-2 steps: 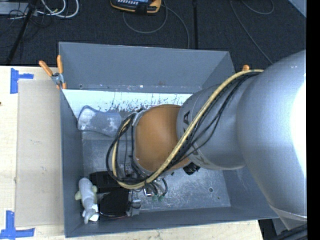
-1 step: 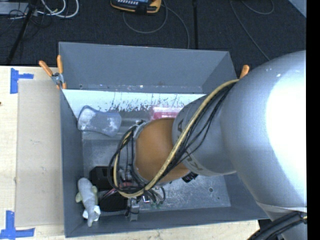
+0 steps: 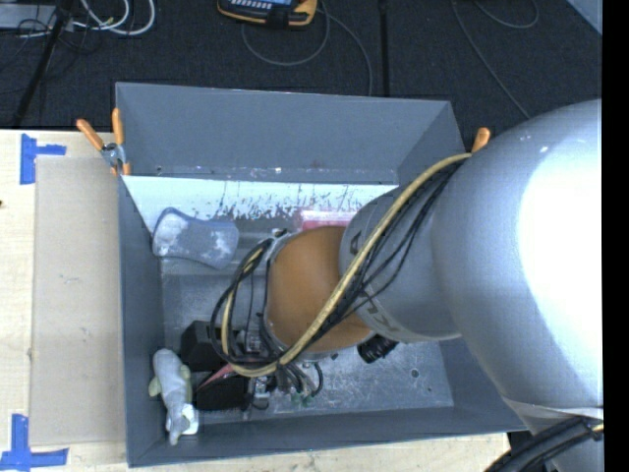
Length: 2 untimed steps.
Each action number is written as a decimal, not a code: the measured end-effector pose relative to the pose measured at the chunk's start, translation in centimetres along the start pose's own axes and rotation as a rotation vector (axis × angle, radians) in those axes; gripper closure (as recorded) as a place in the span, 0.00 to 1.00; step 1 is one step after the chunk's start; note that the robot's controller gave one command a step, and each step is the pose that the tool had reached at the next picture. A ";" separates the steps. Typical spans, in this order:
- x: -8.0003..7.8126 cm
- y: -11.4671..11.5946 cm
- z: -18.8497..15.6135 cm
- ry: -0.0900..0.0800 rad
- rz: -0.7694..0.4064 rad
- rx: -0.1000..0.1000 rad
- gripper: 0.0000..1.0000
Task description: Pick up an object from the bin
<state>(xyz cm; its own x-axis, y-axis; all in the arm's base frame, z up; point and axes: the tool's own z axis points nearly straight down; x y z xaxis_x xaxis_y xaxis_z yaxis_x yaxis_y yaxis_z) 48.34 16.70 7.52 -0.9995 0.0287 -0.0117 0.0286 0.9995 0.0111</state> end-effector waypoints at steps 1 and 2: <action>0.0 0.0 0.0 0.000 0.000 0.000 1.00; 0.1 0.0 -0.3 0.004 0.000 0.001 1.00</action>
Offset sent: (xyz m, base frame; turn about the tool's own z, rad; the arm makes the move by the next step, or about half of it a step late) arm -0.0001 0.0000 0.0397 0.0000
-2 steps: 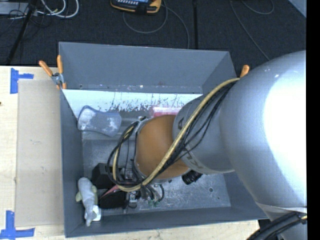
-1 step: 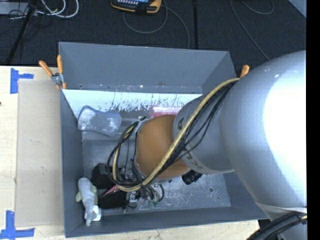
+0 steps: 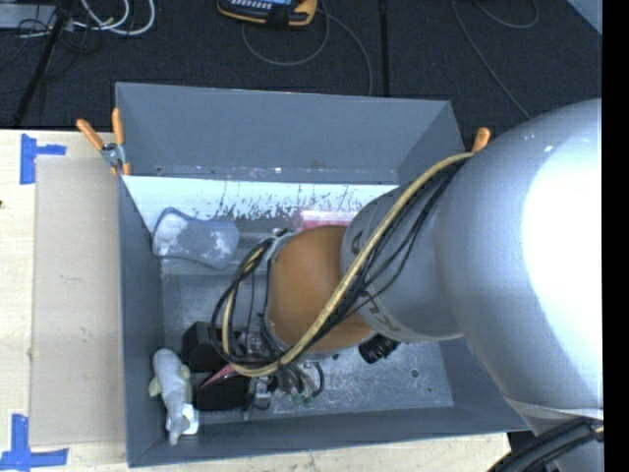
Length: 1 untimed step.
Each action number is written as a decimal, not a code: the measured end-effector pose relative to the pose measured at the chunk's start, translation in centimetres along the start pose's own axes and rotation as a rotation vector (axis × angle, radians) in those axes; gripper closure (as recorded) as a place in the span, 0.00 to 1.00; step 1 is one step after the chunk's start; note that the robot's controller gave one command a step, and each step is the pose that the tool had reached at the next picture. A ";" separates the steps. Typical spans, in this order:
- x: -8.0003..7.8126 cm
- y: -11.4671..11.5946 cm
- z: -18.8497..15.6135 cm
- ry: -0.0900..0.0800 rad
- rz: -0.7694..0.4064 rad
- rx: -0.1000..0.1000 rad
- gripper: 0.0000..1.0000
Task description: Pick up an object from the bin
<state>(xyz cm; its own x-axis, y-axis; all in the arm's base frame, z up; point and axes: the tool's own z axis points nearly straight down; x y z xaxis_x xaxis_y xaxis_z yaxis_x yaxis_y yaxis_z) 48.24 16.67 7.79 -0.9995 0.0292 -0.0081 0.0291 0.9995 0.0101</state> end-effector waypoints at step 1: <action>0.1 -0.1 -1.0 0.003 0.001 0.002 1.00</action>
Offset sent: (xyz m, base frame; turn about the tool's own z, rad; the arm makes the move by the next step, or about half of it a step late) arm -0.0001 -0.0001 0.0585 0.0000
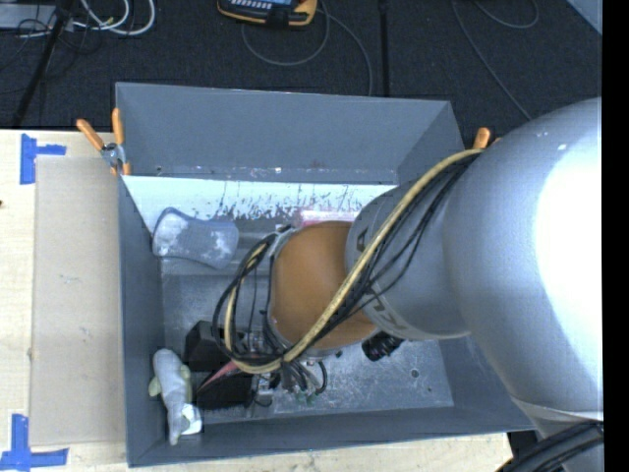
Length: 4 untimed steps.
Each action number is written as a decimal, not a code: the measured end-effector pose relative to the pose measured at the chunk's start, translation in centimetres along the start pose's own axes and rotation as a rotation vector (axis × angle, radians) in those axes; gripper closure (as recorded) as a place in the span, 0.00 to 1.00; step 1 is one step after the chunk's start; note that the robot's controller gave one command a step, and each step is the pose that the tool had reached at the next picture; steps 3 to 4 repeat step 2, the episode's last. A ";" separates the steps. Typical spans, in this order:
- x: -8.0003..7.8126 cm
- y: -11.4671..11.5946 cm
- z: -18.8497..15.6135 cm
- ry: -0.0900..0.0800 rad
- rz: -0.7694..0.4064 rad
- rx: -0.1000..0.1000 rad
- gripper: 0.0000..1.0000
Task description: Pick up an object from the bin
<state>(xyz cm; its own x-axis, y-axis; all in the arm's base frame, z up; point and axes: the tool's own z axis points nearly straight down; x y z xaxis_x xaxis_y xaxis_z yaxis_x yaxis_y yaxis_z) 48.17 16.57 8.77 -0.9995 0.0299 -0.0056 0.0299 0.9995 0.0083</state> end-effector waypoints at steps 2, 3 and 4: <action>0.4 -0.2 -2.1 0.016 0.001 0.006 1.00; 0.4 -0.2 -2.1 0.016 0.001 0.006 1.00; 0.4 -0.2 -2.1 0.016 0.001 0.006 1.00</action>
Offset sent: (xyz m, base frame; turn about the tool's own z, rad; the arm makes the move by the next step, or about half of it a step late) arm -0.0001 -0.0001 0.0059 0.0000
